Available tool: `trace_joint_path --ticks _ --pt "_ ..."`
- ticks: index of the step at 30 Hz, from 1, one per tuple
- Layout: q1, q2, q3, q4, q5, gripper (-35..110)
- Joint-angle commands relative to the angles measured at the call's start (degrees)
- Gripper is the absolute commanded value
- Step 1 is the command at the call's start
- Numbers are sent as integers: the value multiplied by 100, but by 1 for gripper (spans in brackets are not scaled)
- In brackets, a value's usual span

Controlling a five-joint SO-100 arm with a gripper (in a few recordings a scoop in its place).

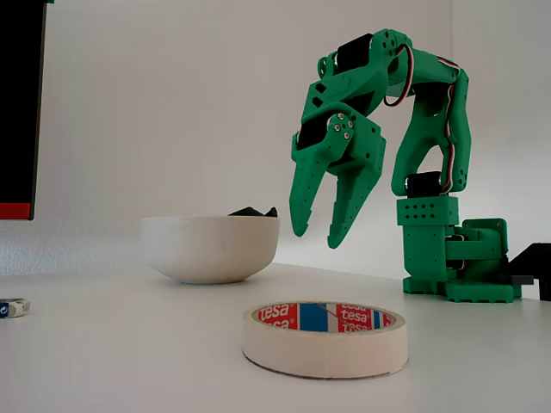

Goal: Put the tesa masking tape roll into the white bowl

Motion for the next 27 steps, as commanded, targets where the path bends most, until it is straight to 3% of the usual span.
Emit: trace_joint_path --ticks 1,27 --pt "-35 53 -88 -53 132 14" --pt "-914 -1327 -105 -853 633 14"
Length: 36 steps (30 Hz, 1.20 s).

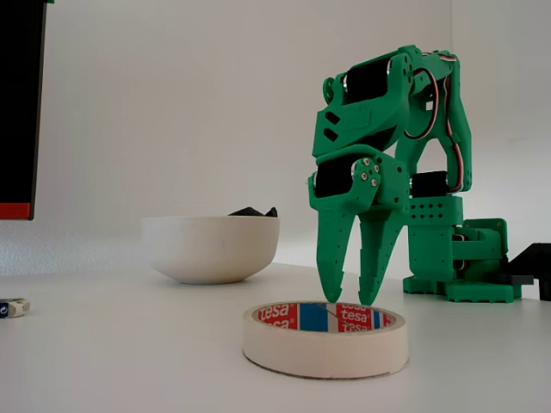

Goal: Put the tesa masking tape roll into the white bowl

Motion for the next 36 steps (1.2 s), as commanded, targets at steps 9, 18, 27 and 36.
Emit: trace_joint_path --ticks 9,18,27,36 --pt "-290 -44 -123 0 290 12" --pt "-413 -88 -132 105 369 9" --pt "-501 -167 -149 158 413 6" --pt "-536 -193 -158 176 439 5"
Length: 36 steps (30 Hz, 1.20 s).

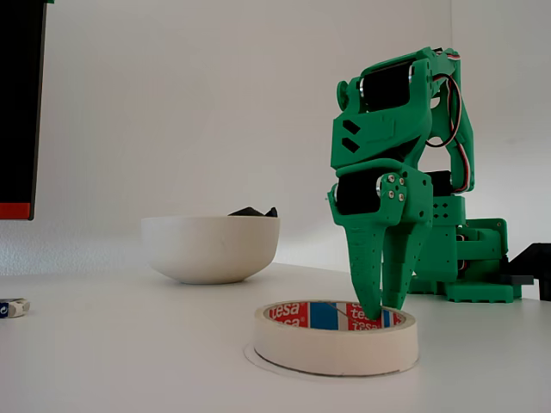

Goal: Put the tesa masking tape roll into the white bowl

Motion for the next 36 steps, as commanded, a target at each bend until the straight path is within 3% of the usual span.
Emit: trace_joint_path --ticks 1,7,10,24,36 --pt "-97 114 -158 35 53 4" --pt "-167 88 -167 79 88 4" --pt "-176 70 -185 88 88 -8" --pt "-167 176 -167 26 -9 -8" --pt "501 2593 -246 1028 -527 -8"
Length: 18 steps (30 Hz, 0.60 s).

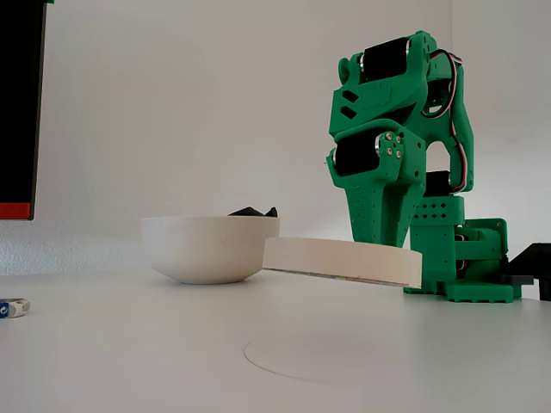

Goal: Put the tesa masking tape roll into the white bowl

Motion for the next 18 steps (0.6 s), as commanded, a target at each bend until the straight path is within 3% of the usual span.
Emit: trace_joint_path --ticks 1,8,18 --pt "343 1380 -308 510 -149 -8" --pt "2118 2795 -967 1178 -756 -8" --pt "5124 3586 -1564 545 -1099 -8"
